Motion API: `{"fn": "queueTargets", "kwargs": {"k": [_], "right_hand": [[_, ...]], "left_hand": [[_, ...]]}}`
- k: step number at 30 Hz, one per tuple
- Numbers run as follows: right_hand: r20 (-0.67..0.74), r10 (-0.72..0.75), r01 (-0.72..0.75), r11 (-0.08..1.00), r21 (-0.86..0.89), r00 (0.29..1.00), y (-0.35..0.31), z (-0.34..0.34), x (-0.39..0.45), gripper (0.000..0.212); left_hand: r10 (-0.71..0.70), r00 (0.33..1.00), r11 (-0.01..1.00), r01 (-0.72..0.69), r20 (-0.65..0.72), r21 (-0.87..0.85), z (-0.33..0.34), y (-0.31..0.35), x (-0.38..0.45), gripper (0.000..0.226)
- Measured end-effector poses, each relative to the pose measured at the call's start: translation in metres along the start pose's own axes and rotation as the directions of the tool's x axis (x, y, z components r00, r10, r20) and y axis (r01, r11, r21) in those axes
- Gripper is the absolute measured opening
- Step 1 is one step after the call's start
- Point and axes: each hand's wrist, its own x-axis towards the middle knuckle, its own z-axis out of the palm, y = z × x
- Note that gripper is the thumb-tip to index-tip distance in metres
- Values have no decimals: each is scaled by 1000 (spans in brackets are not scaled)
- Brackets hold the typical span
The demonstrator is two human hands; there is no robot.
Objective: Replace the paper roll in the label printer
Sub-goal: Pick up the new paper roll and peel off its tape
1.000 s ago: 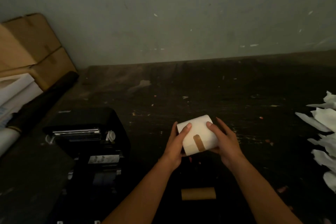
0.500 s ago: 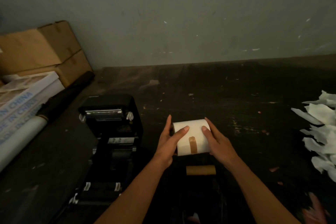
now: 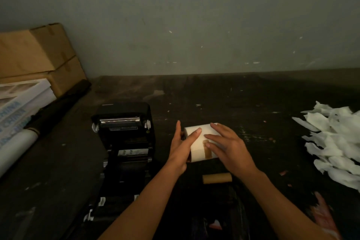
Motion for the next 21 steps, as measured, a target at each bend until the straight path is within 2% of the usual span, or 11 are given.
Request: {"fn": "queueTargets", "kwargs": {"k": [4, 7, 15, 18, 21], "right_hand": [[-80, 43, -41, 999, 31, 996, -16, 1, -2, 26], [-94, 135, -126, 988, 93, 986, -26, 2, -7, 21], [22, 316, -316, 935, 160, 948, -36, -1, -14, 12], [81, 331, -340, 922, 184, 940, -32, -3, -12, 10], [61, 326, -331, 923, 196, 944, -24, -7, -13, 14]], "left_hand": [[30, 999, 1000, -30, 36, -2, -7, 3, -3, 131], [29, 998, 1000, -30, 48, 2, -10, 2, -6, 128], [-6, 997, 1000, 5, 77, 13, -10, -7, -13, 125], [-19, 998, 1000, 18, 66, 23, -7, -8, -13, 120], [-40, 997, 999, 38, 63, 24, -1, -7, -13, 121]]}}
